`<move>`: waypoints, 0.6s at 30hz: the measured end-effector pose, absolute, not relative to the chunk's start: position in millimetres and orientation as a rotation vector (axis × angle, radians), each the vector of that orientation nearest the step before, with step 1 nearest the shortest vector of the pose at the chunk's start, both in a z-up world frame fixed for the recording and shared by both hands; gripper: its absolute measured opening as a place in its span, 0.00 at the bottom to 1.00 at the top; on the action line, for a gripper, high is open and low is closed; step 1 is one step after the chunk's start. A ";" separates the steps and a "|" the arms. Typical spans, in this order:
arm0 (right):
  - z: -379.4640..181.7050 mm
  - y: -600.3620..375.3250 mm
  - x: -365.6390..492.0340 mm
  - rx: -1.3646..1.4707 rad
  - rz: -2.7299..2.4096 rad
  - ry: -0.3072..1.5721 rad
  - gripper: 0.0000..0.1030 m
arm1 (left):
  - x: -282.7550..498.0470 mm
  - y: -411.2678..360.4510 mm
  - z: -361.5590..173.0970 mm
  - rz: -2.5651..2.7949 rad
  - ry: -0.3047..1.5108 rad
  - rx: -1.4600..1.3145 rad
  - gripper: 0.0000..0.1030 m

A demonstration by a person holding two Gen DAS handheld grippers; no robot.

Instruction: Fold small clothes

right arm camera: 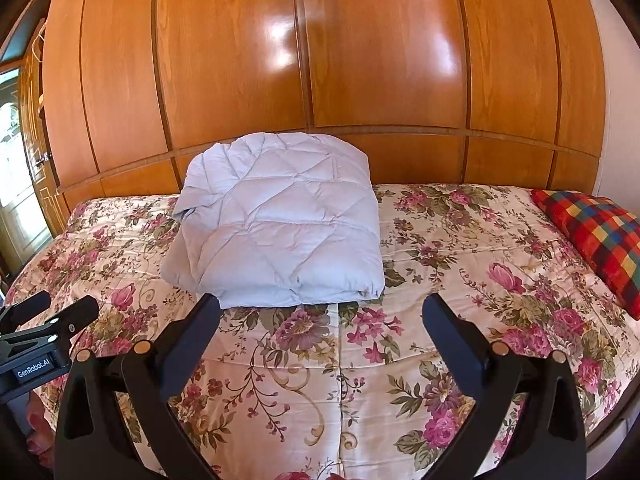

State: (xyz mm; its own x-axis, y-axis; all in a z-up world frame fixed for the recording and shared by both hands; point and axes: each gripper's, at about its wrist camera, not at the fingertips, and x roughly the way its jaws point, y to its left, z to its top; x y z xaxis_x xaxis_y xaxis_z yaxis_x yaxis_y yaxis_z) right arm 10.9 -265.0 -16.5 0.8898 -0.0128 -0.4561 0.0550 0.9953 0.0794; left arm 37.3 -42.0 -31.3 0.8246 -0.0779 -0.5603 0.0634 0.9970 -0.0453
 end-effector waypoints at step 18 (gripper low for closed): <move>-17.3 -264.4 12.0 0.101 -0.030 0.478 0.98 | 37.7 -43.3 -31.9 -0.069 0.589 -0.018 0.96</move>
